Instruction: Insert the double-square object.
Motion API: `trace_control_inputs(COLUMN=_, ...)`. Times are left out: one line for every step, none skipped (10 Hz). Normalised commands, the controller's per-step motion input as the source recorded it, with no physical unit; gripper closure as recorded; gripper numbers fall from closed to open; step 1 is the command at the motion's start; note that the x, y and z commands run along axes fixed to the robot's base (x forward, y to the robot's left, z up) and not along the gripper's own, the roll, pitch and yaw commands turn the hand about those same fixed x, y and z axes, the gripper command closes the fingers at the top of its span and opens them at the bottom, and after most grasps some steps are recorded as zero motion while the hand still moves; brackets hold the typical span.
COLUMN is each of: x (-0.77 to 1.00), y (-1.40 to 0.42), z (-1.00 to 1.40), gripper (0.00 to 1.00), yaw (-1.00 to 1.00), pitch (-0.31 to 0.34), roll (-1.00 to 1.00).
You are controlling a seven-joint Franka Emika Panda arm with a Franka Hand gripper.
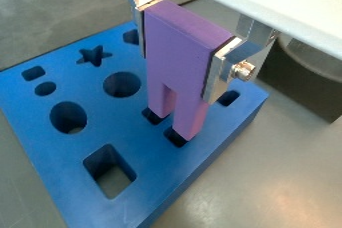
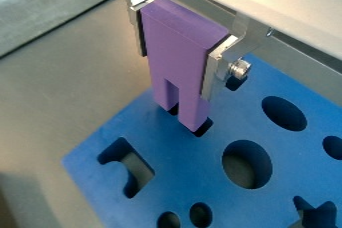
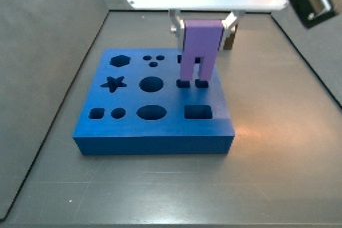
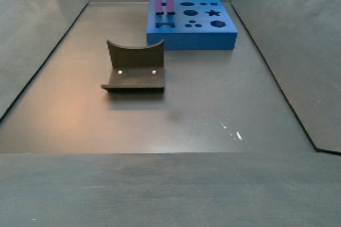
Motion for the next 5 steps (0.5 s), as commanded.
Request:
trace_control_inputs(x=0.00, y=-0.12, z=-0.35, gripper=1.00, yaw=0.00, pitch=-0.010, roll=-0.04)
trace_control_inputs(x=0.07, y=-0.10, z=-0.36, gripper=1.00, yaw=-0.03, pitch=0.000, roll=-0.05)
trace_control_inputs(x=0.00, y=-0.10, z=-0.35, gripper=1.00, yaw=-0.02, pitch=0.000, roll=-0.02)
trace_control_inputs(x=-0.07, y=-0.03, z=-0.33, gripper=1.00, yaw=-0.03, pitch=0.000, roll=0.00)
trace_control_inputs(x=-0.21, y=0.00, z=-0.31, gripper=1.00, yaw=-0.11, pitch=0.000, roll=0.00)
